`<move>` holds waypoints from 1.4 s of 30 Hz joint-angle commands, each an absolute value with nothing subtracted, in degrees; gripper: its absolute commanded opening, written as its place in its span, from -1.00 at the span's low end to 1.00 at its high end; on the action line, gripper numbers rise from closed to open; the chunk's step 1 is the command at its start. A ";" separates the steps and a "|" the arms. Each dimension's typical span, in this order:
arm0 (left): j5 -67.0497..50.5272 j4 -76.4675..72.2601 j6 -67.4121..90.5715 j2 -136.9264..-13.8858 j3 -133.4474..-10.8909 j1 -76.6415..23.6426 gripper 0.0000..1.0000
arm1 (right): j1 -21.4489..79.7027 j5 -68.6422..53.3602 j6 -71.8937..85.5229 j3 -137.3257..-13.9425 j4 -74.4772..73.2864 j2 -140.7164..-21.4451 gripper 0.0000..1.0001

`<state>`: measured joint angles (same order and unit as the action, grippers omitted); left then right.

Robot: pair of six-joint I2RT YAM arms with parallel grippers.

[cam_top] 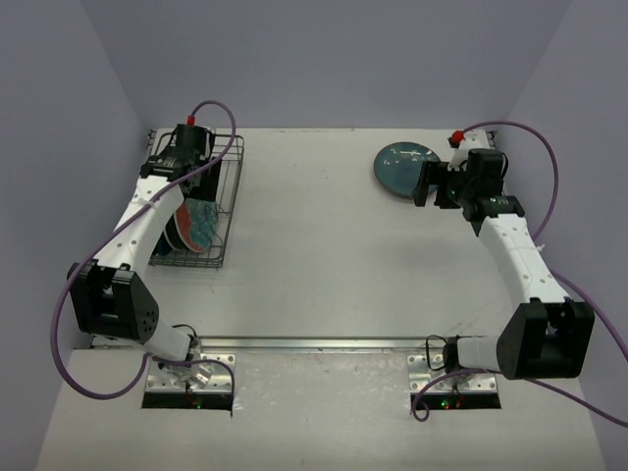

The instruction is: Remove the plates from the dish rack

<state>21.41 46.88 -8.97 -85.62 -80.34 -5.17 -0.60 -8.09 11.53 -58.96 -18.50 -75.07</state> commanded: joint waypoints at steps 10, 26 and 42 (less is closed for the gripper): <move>21.35 42.70 -9.00 -87.29 -76.67 -4.52 0.21 | -0.35 -9.68 11.83 -61.01 -17.80 -76.16 0.98; 18.09 42.56 -7.76 -88.08 -75.07 -3.43 -0.83 | -0.35 -14.00 13.17 -62.54 -19.91 -75.83 0.98; 22.24 50.27 -10.46 -83.94 -92.79 -3.52 -1.00 | 1.32 -22.75 16.30 -64.69 -19.98 -75.56 0.97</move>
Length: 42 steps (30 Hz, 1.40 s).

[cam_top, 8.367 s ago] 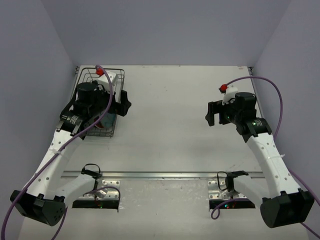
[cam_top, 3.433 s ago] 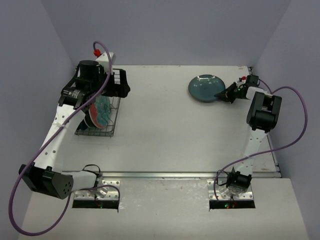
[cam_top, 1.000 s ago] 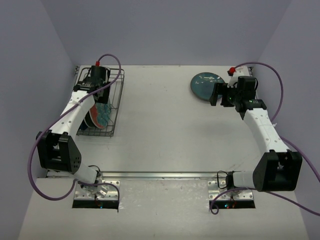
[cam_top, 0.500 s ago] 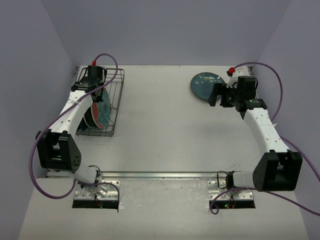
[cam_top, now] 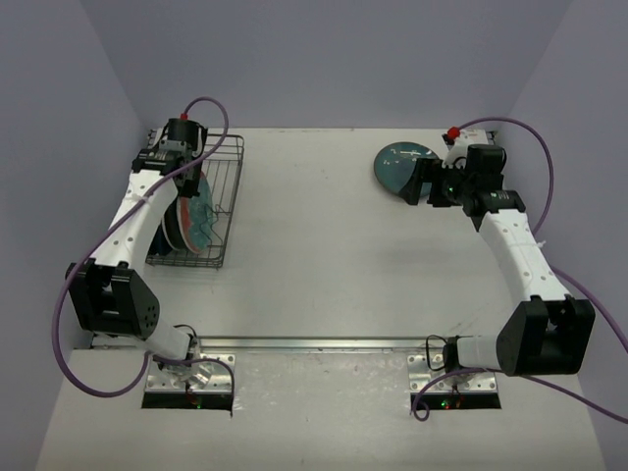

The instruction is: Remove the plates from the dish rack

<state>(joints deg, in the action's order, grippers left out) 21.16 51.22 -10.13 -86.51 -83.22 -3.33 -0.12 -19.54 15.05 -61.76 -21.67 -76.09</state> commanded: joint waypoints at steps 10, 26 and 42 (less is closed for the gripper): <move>17.77 57.61 -12.29 -84.39 -109.78 -3.69 -1.00 | 2.34 -27.28 18.10 -67.03 -19.59 -78.32 0.97; -39.10 51.93 -5.85 -74.69 -96.36 -3.76 -1.00 | 19.09 -47.18 33.50 -74.26 -10.71 -90.23 0.98; -50.55 49.70 -4.51 -72.76 -87.33 -3.68 -1.00 | 29.41 -52.95 36.82 -78.34 -9.50 -99.06 -1.00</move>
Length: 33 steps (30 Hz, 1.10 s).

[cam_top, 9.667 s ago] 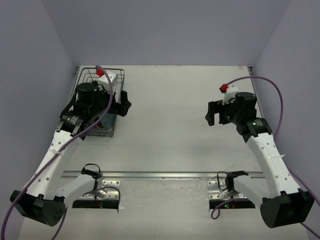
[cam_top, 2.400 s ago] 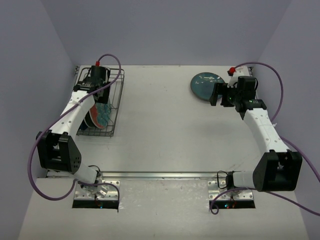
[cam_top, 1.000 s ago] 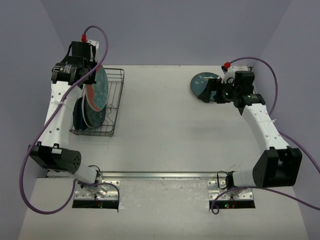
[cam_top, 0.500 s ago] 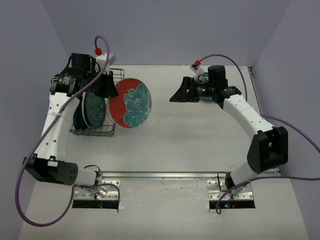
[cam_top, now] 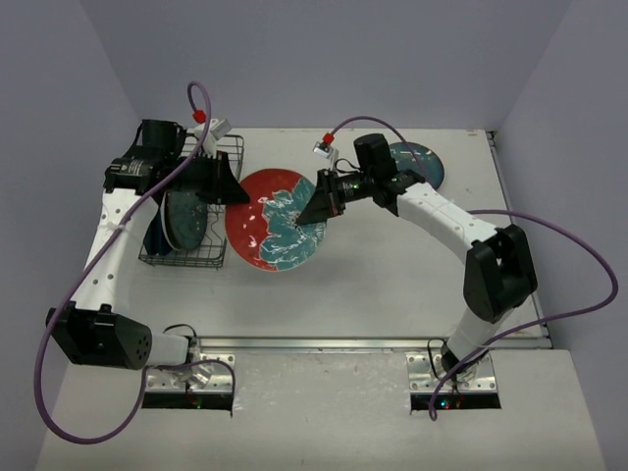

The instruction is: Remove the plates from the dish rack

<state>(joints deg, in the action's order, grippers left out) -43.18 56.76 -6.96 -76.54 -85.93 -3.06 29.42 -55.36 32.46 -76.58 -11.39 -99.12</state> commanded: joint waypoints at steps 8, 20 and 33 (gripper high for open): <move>-33.32 47.51 0.53 -72.82 -87.01 -3.43 1.00 | 20.59 -55.41 43.30 -75.59 -5.98 -99.76 -1.00; -20.64 45.39 4.22 -73.09 -87.45 -2.81 1.00 | -9.61 -50.31 51.78 -84.45 -6.54 -114.60 -1.00; -16.99 46.26 3.54 -74.12 -89.03 -2.64 1.00 | -12.92 -44.94 52.62 -99.02 -10.08 -129.23 -1.00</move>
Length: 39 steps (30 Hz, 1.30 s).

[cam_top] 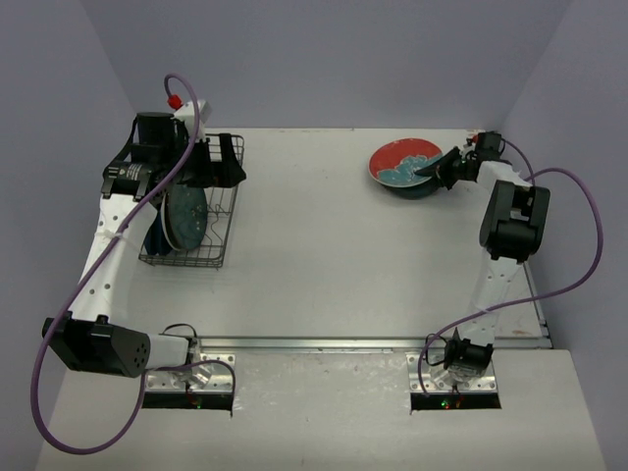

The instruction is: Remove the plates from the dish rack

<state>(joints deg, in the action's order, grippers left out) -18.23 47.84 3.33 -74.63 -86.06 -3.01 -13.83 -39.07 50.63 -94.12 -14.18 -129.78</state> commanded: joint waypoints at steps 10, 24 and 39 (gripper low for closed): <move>-17.28 46.41 4.04 -75.09 -90.12 -2.64 1.00 | -14.13 -41.91 54.46 -96.82 -11.87 -129.17 -0.94; -17.37 46.82 3.08 -75.94 -90.76 -2.64 1.00 | -15.09 -31.77 46.07 -101.56 -24.80 -129.02 0.11; -16.04 47.06 2.64 -76.64 -89.26 -2.64 1.00 | -10.57 -9.52 32.70 -114.25 -39.60 -131.35 0.66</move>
<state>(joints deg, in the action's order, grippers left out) -16.89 48.06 3.19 -76.90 -88.16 -2.96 -12.60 -15.52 36.85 -110.03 -37.58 -131.91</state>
